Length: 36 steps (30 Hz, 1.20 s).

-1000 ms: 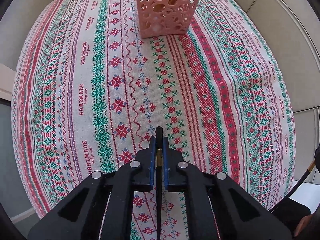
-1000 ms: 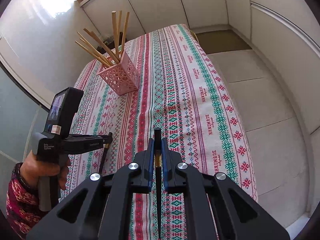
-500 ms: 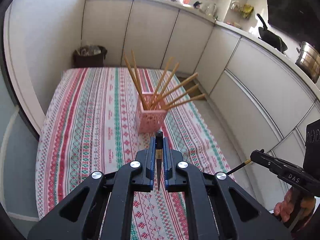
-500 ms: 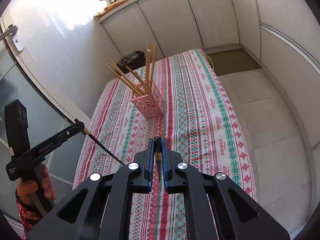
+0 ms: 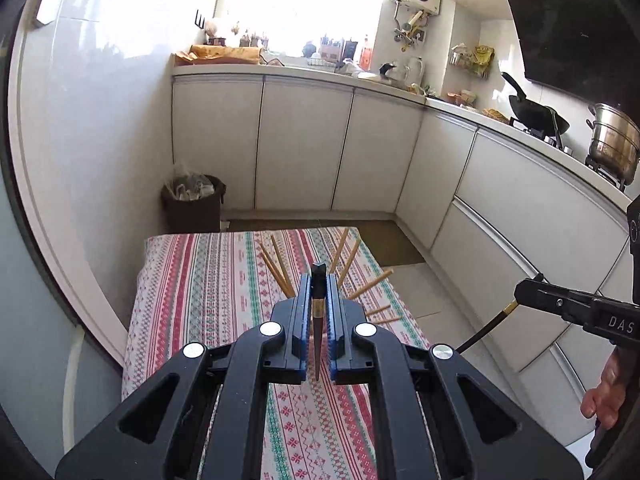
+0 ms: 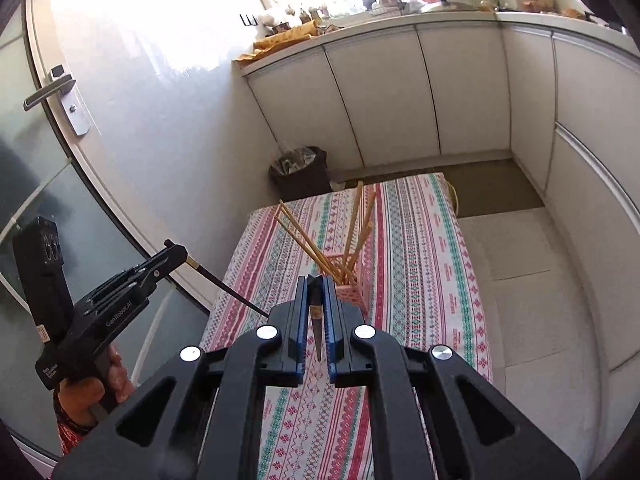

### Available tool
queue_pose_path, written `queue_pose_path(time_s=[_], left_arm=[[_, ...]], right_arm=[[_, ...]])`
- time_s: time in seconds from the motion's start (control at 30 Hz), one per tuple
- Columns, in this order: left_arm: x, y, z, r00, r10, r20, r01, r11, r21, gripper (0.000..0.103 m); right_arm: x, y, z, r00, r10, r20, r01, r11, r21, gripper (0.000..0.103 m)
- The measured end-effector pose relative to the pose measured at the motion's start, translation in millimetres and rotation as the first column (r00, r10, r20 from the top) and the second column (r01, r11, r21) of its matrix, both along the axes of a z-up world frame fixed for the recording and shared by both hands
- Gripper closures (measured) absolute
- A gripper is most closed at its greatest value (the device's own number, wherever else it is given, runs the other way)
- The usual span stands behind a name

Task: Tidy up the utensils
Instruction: 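Lower both black chopsticks into the pink basket and open both tools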

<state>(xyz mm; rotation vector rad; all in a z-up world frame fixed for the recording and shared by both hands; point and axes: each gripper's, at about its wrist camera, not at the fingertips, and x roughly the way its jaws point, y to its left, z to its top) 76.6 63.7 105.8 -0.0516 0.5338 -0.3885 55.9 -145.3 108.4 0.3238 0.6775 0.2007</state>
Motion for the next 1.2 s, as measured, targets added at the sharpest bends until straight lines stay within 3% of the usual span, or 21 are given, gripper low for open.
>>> queue_pose_path(time_s=[0.13,0.27,0.53,0.57,0.63,0.67,0.87,1.07,1.2], left_arm=[[25,-10,11,0.999,0.008,0.034,-0.008,1.000,-0.001,0.097],[56,-25,5,1.000,0.002,0.026,-0.002,1.000,-0.006,0.097],[107,-49,-47,0.996,-0.015,-0.088,0.018,0.999,0.028,0.096],[108,-48,-50,0.996,-0.019,-0.091,0.021,1.000,0.017,0.095],[105,-43,-50,0.997,-0.022,-0.072,0.022,1.000,-0.001,0.076],[102,-39,-49,0.998,-0.014,-0.057,0.013,1.000,-0.011,0.074],[98,-19,-36,0.999,0.020,-0.024,-0.022,0.997,-0.070,0.069],[99,-1,-35,0.998,0.057,-0.024,-0.059,0.995,-0.084,0.067],[99,7,-36,0.997,0.072,-0.030,-0.074,0.994,-0.079,0.067]], right_arm=[[21,0,26,0.998,-0.011,0.060,0.011,1.000,-0.006,0.096],[45,-2,35,0.996,-0.019,0.087,0.020,1.000,-0.018,0.096],[98,-5,0,0.999,-0.032,0.034,0.033,0.999,-0.024,0.096],[101,-5,-5,0.999,-0.033,0.029,0.033,0.999,-0.023,0.096],[108,-4,-11,0.999,-0.035,0.021,0.036,0.999,-0.030,0.095],[111,-2,-12,0.999,-0.035,0.019,0.036,0.999,-0.037,0.095],[124,9,-17,0.999,-0.032,0.005,0.032,0.997,-0.070,0.096],[137,22,-27,0.999,-0.034,-0.008,0.033,0.995,-0.093,0.095],[147,23,-36,0.998,-0.052,-0.041,0.048,0.995,-0.086,0.082]])
